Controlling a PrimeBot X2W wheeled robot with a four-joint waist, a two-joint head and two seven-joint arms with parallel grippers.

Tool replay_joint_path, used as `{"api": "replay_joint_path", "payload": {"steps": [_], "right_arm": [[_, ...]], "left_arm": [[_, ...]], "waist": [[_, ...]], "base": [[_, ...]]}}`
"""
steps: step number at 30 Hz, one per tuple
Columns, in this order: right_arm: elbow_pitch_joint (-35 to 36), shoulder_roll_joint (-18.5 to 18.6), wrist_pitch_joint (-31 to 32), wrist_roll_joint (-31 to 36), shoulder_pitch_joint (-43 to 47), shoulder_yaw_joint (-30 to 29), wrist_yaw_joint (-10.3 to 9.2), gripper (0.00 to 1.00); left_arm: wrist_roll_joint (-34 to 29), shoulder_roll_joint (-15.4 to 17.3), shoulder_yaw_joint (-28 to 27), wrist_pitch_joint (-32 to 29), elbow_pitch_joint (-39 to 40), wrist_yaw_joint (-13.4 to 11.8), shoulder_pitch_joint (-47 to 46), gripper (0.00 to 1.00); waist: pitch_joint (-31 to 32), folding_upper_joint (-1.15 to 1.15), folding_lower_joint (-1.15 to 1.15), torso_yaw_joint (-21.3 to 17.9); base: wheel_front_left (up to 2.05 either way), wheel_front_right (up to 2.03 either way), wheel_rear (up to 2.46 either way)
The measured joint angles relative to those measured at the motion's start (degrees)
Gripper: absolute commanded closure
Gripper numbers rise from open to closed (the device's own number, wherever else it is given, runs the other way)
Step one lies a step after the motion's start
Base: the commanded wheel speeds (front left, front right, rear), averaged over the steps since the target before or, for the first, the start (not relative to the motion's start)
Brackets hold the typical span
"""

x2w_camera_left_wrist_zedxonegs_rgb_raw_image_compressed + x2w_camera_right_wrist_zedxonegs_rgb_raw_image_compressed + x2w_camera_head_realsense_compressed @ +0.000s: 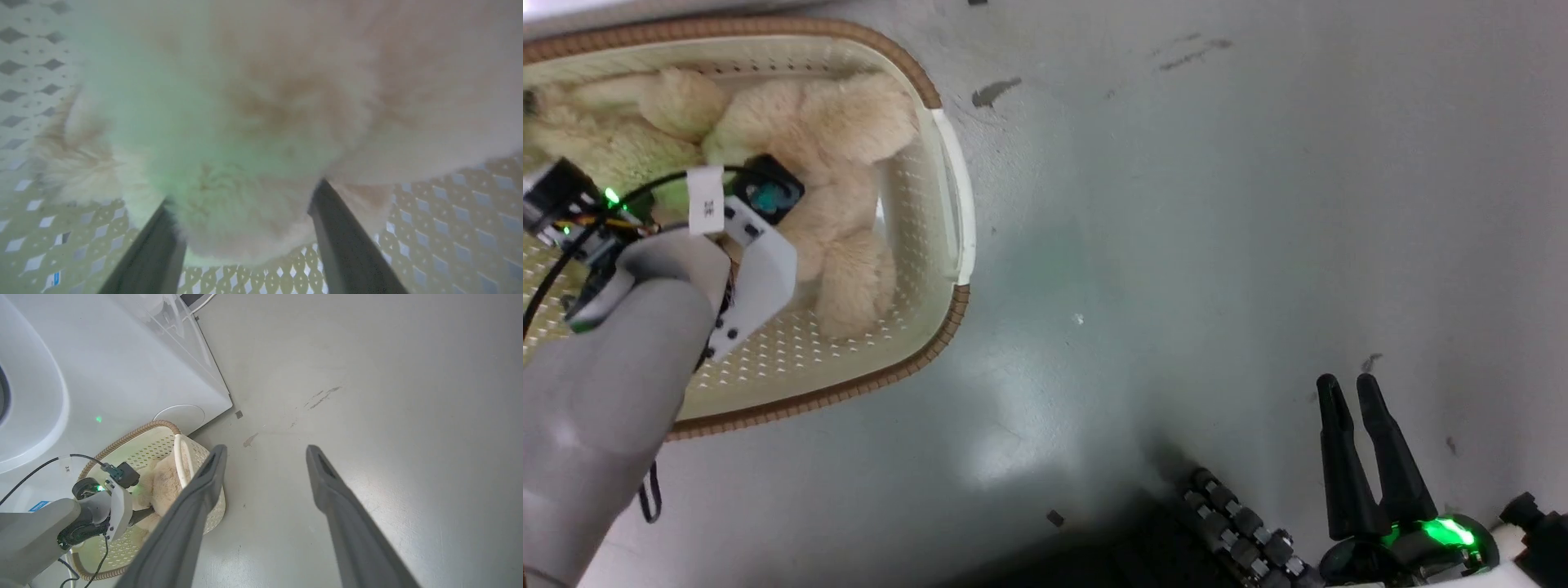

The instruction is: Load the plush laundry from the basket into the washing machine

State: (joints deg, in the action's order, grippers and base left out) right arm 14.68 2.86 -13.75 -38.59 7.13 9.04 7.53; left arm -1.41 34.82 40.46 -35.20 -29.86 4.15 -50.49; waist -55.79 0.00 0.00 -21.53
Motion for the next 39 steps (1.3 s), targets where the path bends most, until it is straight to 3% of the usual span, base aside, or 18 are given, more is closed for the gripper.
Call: {"api": "replay_joint_path", "payload": {"steps": [2, 3, 4, 10, 16, 20, 24, 25, 39], "right_arm": [[0.24, 0.00, -0.10, -0.74, 0.02, 0.29, 0.00, 0.00], [0.33, 0.00, -0.29, -1.09, 0.02, 0.43, 0.00, 0.00], [0.42, 0.00, -0.51, -1.44, 0.03, 0.51, 0.00, 0.00], [0.34, 0.00, -0.89, -2.94, -0.22, 1.63, 0.00, 0.00], [-1.18, 0.01, -1.01, -3.20, -3.40, 2.52, 0.00, 0.00], [-2.94, 0.00, -1.01, -2.77, -6.46, 2.29, -0.01, 0.00], [-4.83, 0.00, -1.01, -2.02, -9.11, 0.94, 0.00, 0.00], [-6.33, 0.00, -1.01, -0.86, -11.09, -0.16, 0.00, 0.00], [-14.96, 0.00, -1.01, 5.75, -11.76, -6.03, -0.01, 0.00]], "left_arm": [[0.21, 0.05, 0.90, -0.67, -0.81, 0.07, -1.24, 0.00], [0.37, 0.14, 1.37, -0.96, -1.31, 0.10, -1.79, 0.24], [0.52, 0.19, 1.92, -1.24, -1.70, 0.35, -2.38, 1.00], [1.65, 0.68, 5.11, -2.47, -2.77, 1.71, -4.69, 1.00], [4.05, 2.05, 7.39, -0.54, -2.45, 2.58, -4.59, 1.00], [5.32, 1.14, 8.05, 1.60, -2.25, 2.60, -4.17, 1.00], [7.32, -1.90, 8.43, 3.66, -2.35, 2.97, -3.51, 1.00], [8.68, -4.13, 8.29, 6.05, -2.81, 3.01, -3.43, 1.00], [17.36, -17.93, 8.04, 20.29, -10.12, 3.01, 0.69, 1.00]], "waist": [[-0.90, 0.00, 0.00, -0.43], [-1.34, 0.00, 0.00, -0.65], [-1.77, 0.00, 0.00, -0.87], [-3.21, 0.00, 0.00, -2.18], [-1.03, 0.00, -0.01, -3.07], [0.86, 0.00, 0.00, -3.48], [3.67, 0.00, 0.00, -2.39], [5.82, 0.00, 0.00, -1.00], [20.08, 0.00, 0.00, 9.38]], "base": [[0.00, 0.00, 0.00], [0.00, 0.00, 0.00], [0.00, 0.00, 0.00], [0.00, 0.00, 0.00], [0.00, 0.00, 0.00], [0.00, 0.00, 0.00], [0.00, 0.00, 0.00], [0.00, 0.00, 0.00], [0.00, 0.00, 0.00]]}}
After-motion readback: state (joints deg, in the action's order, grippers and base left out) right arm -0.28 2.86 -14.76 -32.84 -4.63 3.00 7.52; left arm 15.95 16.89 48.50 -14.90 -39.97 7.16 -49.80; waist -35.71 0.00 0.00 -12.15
